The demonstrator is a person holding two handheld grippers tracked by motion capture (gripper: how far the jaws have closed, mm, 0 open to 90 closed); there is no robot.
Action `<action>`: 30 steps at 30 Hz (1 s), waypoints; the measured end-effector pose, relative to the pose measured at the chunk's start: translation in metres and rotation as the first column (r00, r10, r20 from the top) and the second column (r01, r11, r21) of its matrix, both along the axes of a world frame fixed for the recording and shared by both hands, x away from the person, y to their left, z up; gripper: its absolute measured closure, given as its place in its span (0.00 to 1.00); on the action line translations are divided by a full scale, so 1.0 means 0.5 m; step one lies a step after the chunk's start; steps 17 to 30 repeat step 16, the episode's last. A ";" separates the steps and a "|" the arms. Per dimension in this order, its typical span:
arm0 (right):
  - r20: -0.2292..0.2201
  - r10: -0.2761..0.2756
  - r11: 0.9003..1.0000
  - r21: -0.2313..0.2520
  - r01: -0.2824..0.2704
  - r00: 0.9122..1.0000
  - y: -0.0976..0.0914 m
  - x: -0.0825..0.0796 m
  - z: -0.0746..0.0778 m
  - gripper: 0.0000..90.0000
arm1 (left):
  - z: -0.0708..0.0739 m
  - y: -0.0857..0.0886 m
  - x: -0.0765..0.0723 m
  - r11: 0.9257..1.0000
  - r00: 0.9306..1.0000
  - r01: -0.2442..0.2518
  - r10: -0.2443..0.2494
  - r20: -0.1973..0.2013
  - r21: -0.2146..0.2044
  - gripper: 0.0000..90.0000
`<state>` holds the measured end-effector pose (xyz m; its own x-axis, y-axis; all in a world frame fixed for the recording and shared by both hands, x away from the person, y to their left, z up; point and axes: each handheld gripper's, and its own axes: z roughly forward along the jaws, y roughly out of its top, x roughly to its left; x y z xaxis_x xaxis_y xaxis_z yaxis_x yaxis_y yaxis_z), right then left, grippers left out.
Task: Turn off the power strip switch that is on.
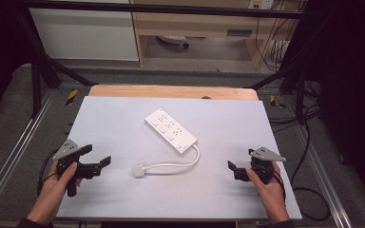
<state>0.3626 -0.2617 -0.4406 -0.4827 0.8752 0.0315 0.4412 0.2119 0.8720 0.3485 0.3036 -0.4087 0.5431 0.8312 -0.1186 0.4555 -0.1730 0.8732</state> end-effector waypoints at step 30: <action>-0.055 -0.091 0.995 -0.047 0.089 0.994 -0.012 0.015 -0.016 0.03 | -0.043 -0.023 -0.042 0.999 1.000 0.000 0.001 -0.014 0.037 0.09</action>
